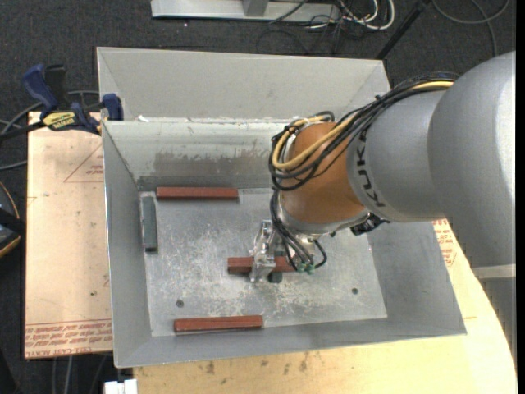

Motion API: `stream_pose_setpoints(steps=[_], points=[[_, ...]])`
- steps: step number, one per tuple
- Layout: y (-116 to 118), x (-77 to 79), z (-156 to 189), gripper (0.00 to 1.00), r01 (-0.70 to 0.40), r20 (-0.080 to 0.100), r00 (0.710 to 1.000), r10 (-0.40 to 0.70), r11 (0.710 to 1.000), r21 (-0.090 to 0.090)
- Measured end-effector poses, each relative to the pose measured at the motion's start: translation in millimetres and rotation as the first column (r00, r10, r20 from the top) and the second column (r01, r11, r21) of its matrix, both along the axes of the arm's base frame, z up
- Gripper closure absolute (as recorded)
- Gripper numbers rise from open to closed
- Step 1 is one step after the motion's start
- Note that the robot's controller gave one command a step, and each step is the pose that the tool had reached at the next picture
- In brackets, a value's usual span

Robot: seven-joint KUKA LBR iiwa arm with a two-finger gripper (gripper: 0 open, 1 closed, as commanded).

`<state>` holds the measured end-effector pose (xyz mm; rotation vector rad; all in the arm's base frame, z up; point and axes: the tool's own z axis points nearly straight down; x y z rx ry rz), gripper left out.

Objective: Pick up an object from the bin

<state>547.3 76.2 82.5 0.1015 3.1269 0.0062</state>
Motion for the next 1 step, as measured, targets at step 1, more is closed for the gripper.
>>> stream_pose_setpoints(steps=[1], points=[[-0.5, -3.7, 16.5, 1.0, 0.0, -0.014, 1.0, 0.0, 1.0, -0.002]])
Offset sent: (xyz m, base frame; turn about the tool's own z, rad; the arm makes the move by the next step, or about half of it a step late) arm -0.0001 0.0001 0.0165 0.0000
